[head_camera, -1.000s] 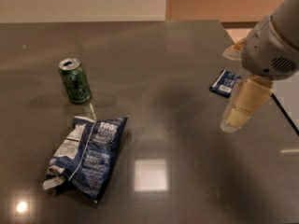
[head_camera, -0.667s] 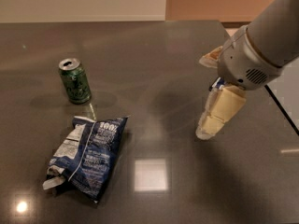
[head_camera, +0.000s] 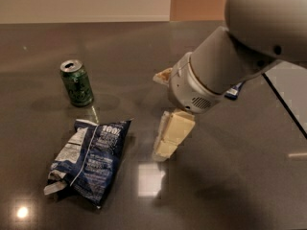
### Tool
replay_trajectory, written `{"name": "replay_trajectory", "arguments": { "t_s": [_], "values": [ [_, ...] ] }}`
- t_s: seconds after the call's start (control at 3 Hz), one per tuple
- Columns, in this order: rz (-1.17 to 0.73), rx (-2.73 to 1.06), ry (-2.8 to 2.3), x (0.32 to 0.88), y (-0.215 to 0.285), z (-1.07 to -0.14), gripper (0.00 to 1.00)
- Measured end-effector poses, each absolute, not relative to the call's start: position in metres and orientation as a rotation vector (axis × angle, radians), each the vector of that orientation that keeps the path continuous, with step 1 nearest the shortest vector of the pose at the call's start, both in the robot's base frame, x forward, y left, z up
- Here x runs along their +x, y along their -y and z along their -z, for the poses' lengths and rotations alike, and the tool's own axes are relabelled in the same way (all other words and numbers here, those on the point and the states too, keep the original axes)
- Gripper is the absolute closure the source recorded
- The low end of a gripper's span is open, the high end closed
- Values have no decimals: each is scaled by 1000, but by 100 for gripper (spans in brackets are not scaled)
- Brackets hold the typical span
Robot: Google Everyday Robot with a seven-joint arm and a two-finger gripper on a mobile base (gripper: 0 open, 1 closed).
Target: Pick blue chip bag
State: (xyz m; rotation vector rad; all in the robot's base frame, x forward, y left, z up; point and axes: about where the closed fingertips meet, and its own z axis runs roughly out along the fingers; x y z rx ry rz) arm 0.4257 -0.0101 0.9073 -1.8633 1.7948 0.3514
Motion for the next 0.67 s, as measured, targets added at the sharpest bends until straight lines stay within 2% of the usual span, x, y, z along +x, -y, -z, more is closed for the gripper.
{"name": "replay_trajectory", "arguments": {
  "t_s": [0.67],
  "values": [
    [-412,-2047,-1658,410,-69,-865,0]
  ]
}}
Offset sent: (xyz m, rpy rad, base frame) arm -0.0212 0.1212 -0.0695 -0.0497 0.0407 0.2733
